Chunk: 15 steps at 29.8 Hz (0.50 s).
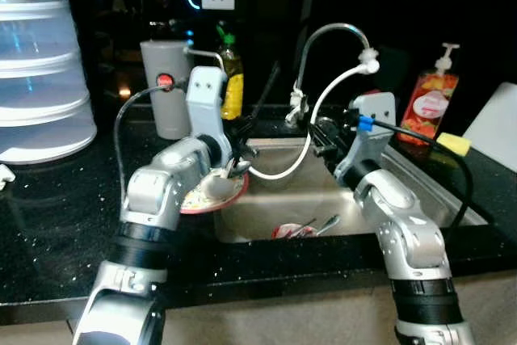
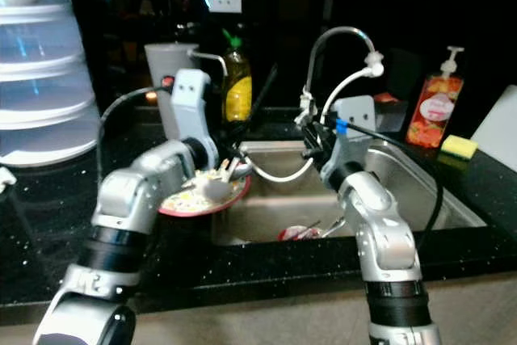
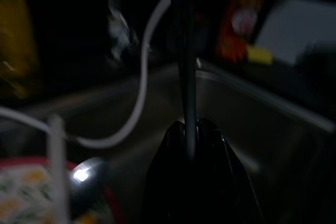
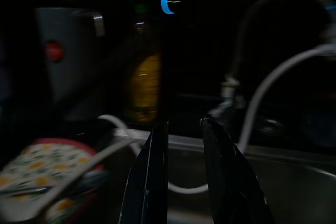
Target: Kitchen organization
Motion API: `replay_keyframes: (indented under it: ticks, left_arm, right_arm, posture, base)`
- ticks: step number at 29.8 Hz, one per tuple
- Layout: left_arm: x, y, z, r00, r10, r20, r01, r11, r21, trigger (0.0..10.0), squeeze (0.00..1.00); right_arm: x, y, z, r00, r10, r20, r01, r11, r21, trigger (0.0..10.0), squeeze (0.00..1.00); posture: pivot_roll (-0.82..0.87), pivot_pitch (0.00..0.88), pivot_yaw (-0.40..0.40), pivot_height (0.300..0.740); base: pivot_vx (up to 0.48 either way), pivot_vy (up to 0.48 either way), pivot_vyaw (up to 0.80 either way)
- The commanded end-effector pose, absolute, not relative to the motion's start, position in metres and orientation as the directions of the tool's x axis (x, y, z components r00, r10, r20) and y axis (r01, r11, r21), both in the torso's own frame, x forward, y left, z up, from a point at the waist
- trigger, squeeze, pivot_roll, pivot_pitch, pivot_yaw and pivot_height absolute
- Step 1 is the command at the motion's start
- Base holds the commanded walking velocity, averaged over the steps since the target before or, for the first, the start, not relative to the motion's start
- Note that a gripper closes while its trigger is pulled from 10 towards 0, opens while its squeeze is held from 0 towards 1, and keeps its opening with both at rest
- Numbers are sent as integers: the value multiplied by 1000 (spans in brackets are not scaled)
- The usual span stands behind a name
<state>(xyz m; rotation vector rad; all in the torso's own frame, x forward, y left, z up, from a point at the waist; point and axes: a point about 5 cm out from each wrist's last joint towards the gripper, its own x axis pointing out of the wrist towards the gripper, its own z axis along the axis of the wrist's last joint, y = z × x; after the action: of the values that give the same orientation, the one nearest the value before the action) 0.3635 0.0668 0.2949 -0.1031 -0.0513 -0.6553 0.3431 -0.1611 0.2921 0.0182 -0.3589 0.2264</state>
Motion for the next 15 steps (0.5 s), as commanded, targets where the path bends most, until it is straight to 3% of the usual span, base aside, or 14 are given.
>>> replay_keyframes:
  ticks: [1,5,6,8,9,11,14,15]
  left_arm:
    - [366,56,275,782,-624,-4,620,778,-102,10000,0]
    - [376,41,250,801,-590,-97,573,804,-162,10000,0]
    - [377,39,245,805,-583,-113,564,810,-162,10000,129]
    - [378,38,243,806,-581,-118,563,812,-155,10000,129]
    - [378,37,241,806,-579,-123,563,814,-146,10000,1000]
    - [380,40,244,827,-555,-86,546,831,-111,10000,1000]
    - [377,48,272,833,-542,110,551,831,-78,10000,1000]
    - [374,52,282,834,-522,177,540,838,-72,10000,0]
  right_arm:
    - [344,-168,299,908,171,383,-185,983,-1,10000,0]
    - [342,-183,308,901,77,426,-117,991,69,10000,0]
    - [341,-185,311,897,61,438,-108,991,82,10000,0]
    - [340,-187,312,894,52,446,-101,991,88,10000,0]
    - [339,-188,313,891,45,451,-97,991,94,10000,0]
    - [338,-189,312,890,37,455,-93,991,100,10000,0]
    - [337,-188,310,889,45,455,-104,989,103,10000,0]
    - [337,-186,310,889,49,455,-109,988,105,10000,0]
  posture:
    - [24,0,-58,740]
    - [-1,0,-51,740]
    - [-9,0,-48,740]
    - [-12,0,-46,740]
    - [-13,0,-45,740]
    - [-13,0,-44,740]
    - [-2,0,-47,740]
    - [5,0,-49,740]
  base:
    - [0,0,0]
    - [0,0,0]
    - [0,0,0]
    - [0,0,0]
    - [0,0,0]
    - [0,0,0]
    - [0,0,0]
    - [0,0,0]
